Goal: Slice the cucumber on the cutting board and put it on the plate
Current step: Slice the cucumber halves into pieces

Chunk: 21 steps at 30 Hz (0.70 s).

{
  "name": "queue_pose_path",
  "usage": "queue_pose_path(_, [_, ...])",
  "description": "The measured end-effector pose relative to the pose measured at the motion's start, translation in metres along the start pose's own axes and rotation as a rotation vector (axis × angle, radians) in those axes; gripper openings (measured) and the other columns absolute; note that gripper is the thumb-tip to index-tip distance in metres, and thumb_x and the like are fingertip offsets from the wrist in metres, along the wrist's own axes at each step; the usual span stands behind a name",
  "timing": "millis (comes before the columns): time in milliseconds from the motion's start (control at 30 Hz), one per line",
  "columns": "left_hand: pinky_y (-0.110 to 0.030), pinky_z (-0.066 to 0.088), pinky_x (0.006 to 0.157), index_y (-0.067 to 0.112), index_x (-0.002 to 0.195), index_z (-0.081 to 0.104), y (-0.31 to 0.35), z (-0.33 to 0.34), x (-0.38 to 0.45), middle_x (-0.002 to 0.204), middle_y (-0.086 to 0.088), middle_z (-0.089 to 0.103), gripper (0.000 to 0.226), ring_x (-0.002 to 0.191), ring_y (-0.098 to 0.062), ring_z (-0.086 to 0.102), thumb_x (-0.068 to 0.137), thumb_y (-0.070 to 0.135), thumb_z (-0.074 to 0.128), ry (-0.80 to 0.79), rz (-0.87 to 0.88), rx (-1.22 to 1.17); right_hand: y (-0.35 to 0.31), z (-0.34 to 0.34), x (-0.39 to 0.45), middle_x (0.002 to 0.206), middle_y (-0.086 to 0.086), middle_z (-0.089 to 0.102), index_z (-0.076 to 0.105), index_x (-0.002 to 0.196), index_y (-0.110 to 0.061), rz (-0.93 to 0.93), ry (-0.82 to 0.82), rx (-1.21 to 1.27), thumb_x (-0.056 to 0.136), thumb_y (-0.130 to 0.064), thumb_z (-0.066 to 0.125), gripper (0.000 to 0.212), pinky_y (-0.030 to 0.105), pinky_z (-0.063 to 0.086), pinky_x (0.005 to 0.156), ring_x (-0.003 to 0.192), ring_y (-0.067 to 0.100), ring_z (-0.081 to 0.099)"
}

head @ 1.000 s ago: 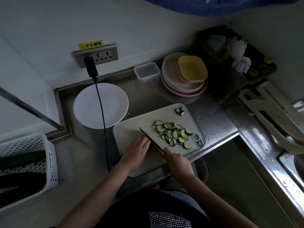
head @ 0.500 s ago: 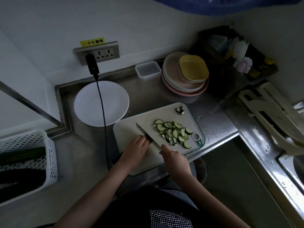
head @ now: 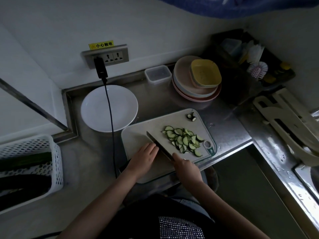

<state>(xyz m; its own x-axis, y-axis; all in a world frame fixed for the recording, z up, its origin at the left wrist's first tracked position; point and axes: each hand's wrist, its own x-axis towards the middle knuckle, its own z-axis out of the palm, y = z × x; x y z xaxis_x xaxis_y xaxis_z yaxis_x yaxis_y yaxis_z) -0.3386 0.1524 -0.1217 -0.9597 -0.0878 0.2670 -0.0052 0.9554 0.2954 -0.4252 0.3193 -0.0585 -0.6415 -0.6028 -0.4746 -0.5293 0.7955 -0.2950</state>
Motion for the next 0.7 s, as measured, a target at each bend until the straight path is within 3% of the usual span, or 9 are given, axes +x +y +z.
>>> queue_pose_path(100, [-0.032,0.047,0.082,0.009,0.109,0.048,-0.002,0.001,-0.005,0.104,-0.01,0.059,0.032,0.099,-0.024,0.047,0.077,0.01,0.042,0.036,0.03,0.012,0.003,-0.02,0.007,0.082,0.007,0.055,0.046,0.091,-0.018,0.0,-0.083,0.271,0.098,-0.026,0.045,0.01,0.031,0.041,0.065,0.081,0.027,0.058])
queue_pose_path(233, [-0.032,0.046,0.078,0.009,0.11,0.047,0.0,0.0,-0.004,0.104,-0.008,0.056,0.03,0.095,-0.022,0.047,0.08,0.012,0.043,0.082,0.034,0.016,0.0,-0.035,0.007,0.078,0.008,0.055,0.041,0.081,-0.024,-0.036,0.016,0.19,0.097,-0.031,0.043,0.018,0.036,0.042,0.061,0.075,0.031,0.057])
queue_pose_path(400, [-0.032,0.048,0.077,0.009,0.109,0.047,-0.001,-0.001,-0.004,0.101,-0.009,0.057,0.028,0.093,-0.022,0.047,0.081,0.012,0.044,0.061,0.018,-0.01,-0.009,-0.03,-0.002,0.081,0.013,0.059,0.045,0.09,-0.02,-0.036,0.075,0.15,0.099,-0.032,0.04,0.015,0.037,0.043,0.058,0.075,0.034,0.058])
queue_pose_path(567, [-0.033,0.035,0.083,0.004,0.106,0.052,0.001,-0.003,-0.002,0.098,-0.012,0.058,0.027,0.092,-0.023,0.045,0.082,0.012,0.043,0.088,0.03,0.017,-0.012,-0.026,-0.01,0.074,0.005,0.05,0.047,0.097,-0.015,-0.074,0.093,0.104,0.1,-0.032,0.039,0.019,0.031,0.034,0.055,0.071,0.032,0.055])
queue_pose_path(700, [-0.031,0.04,0.081,0.003,0.105,0.055,0.001,-0.003,-0.003,0.098,-0.012,0.059,0.027,0.092,-0.023,0.046,0.081,0.01,0.043,0.097,0.016,0.039,-0.011,-0.019,-0.011,0.08,0.008,0.056,0.045,0.097,-0.017,-0.055,0.073,0.117,0.1,-0.035,0.039,0.018,0.031,0.035,0.056,0.076,0.034,0.059])
